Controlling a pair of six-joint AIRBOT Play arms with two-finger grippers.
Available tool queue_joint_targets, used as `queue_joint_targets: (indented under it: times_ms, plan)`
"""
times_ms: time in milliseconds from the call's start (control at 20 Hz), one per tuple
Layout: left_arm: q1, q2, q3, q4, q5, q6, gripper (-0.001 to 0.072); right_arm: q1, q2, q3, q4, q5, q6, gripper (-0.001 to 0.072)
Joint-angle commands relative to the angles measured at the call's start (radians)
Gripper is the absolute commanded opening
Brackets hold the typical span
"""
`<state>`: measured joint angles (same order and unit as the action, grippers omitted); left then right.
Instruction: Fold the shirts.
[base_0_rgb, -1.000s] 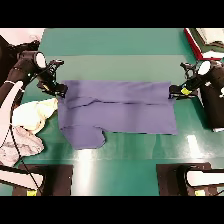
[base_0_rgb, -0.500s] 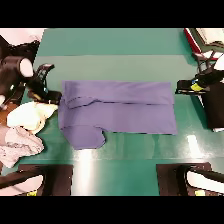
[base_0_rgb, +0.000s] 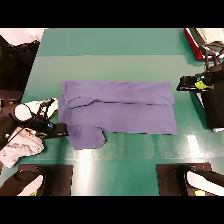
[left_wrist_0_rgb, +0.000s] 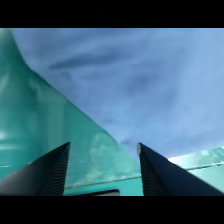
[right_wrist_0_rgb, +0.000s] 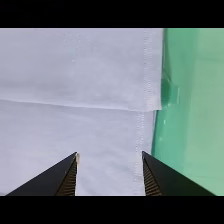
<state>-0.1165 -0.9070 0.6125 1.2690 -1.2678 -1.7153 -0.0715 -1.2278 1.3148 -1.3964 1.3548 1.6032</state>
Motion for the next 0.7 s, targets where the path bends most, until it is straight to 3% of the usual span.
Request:
queue_joint_targets:
  times_ms: [0,600,650]
  plan:
    - [0.000,0.024,-0.104,-0.051,0.046,-0.006,0.0492,0.001,0.002,0.000,0.018,0.007,0.000,0.0454]
    - [0.000,0.011,-0.154,-0.107,0.238,-0.006,0.0490,0.001,0.002,0.000,0.017,0.010,0.000,0.0454]
    - [0.000,0.011,-0.154,-0.108,0.241,-0.006,0.0438,0.001,0.002,0.000,0.018,0.011,0.001,0.0454]
